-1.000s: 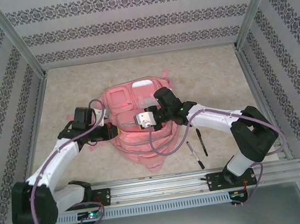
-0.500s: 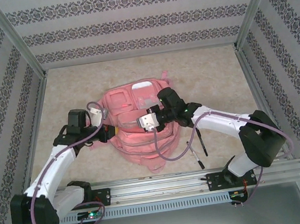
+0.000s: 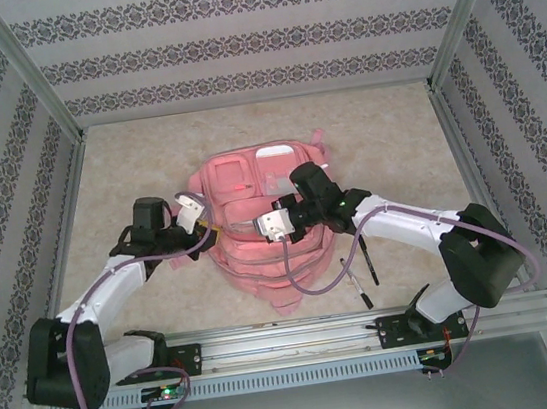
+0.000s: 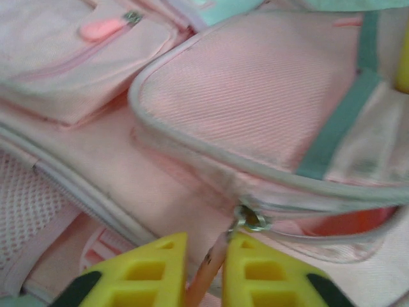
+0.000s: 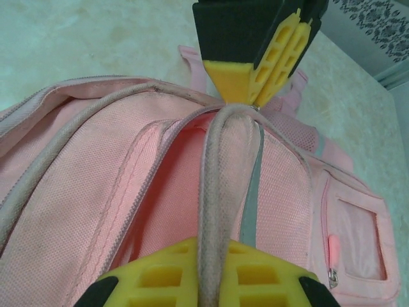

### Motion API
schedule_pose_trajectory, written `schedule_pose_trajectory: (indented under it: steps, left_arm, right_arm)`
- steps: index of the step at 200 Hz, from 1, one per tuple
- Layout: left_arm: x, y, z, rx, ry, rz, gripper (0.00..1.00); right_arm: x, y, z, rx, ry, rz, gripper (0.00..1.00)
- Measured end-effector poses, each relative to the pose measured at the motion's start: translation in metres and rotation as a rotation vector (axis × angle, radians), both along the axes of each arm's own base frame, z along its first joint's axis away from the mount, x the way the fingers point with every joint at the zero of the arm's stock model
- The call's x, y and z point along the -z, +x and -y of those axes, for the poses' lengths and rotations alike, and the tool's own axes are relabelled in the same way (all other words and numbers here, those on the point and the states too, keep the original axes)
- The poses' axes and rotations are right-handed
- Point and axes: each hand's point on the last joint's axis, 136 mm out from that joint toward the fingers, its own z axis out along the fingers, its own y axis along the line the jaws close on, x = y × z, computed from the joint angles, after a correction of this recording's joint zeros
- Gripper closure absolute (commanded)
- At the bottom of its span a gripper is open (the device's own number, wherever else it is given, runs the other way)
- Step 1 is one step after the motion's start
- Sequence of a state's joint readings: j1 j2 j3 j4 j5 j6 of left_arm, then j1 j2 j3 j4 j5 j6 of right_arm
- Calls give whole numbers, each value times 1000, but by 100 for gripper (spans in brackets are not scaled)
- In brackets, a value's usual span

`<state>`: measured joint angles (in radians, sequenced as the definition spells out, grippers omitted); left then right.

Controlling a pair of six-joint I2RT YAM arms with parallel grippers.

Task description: Pack books, pencil case, and school supplies into a backpack

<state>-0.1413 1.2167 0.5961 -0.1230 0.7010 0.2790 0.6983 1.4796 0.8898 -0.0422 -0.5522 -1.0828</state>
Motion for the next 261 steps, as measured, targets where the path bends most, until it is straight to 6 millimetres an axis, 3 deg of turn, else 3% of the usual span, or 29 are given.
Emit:
schedule_pose_trajectory:
  steps: [11, 30, 57, 82, 103, 130, 134, 138, 140, 159, 180, 205, 218, 228, 241, 261]
  left_arm:
    - [3, 4, 1, 9, 4, -16, 77]
    - [5, 11, 0, 13, 24, -24, 62]
    - [17, 34, -52, -175, 178, -11, 52]
    - [13, 33, -62, -202, 215, 4, 49]
    - [-6, 31, -60, -202, 194, 55, 45]
    - [-58, 19, -41, -126, 88, 213, 32]
    - [-65, 17, -38, -109, 77, 237, 32]
    - [-71, 14, -35, -95, 63, 256, 31]
    - [-73, 13, -34, -88, 60, 264, 31]
    - [-88, 3, -21, -17, 14, 309, 30]
    - [-85, -9, -3, 79, -13, 300, 31]
    - [-80, -37, 37, 273, -27, 300, 28]
    - [-75, -59, 63, 405, -17, 314, 26]
    - [-70, -76, 82, 513, -2, 317, 24]
    - [-60, -93, 99, 620, 33, 306, 20]
    - [-44, -102, 113, 714, 123, 292, 12]
  right_arm:
    - [3, 0, 1, 3, -7, -1, 99]
    - [5, -2, 3, 4, -9, -3, 93]
    - [2, -16, 9, -22, -3, -35, 94]
    - [0, -27, 7, -56, 10, -57, 91]
    - [4, -34, 6, -78, 14, -74, 71]
    - [2, -38, 1, -76, 51, -110, 42]
    - [2, -38, 0, -59, 60, -133, 32]
    - [0, -36, -1, -56, 69, -133, 7]
    - [0, -36, -2, -42, 76, -152, 3]
    - [-10, -28, -9, 50, 137, -222, 2]
    - [-21, -4, -4, 350, 197, -375, 2]
    - [-46, 28, 42, 825, 339, -554, 2]
    - [-62, 38, 81, 1024, 473, -656, 2]
    - [-68, 43, 122, 1199, 597, -737, 2]
    - [-57, 41, 176, 1412, 721, -844, 3]
    - [-15, 27, 245, 1735, 789, -986, 5]
